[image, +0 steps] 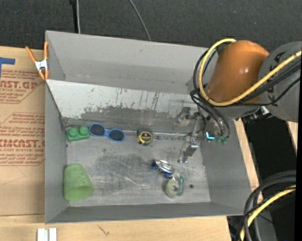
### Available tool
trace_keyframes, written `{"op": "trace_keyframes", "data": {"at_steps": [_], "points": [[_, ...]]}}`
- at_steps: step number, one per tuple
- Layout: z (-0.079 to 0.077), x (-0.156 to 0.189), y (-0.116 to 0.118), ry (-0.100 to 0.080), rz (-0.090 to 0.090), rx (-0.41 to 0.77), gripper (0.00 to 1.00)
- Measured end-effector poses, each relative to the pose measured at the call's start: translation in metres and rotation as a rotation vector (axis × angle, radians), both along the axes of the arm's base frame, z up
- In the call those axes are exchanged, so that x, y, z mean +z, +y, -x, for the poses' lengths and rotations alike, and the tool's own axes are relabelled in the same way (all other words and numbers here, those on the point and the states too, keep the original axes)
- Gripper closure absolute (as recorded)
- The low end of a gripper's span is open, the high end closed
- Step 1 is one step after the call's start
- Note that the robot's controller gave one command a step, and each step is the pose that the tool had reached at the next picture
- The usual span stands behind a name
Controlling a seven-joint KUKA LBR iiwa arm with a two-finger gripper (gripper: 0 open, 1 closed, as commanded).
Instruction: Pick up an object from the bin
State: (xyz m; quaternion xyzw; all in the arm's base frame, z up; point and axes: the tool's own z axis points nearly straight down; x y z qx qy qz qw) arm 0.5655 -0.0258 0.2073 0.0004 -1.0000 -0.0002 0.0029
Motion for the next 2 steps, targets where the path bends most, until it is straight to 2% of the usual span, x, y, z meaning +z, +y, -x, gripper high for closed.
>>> {"op": "trace_keyframes", "data": {"at_steps": [1,2], "points": [[0.006,-0.122,-0.017,-0.013,-0.001,0.337,0.0],[0.036,-0.091,-0.024,-0.007,0.0,-0.032,0.0]]}}
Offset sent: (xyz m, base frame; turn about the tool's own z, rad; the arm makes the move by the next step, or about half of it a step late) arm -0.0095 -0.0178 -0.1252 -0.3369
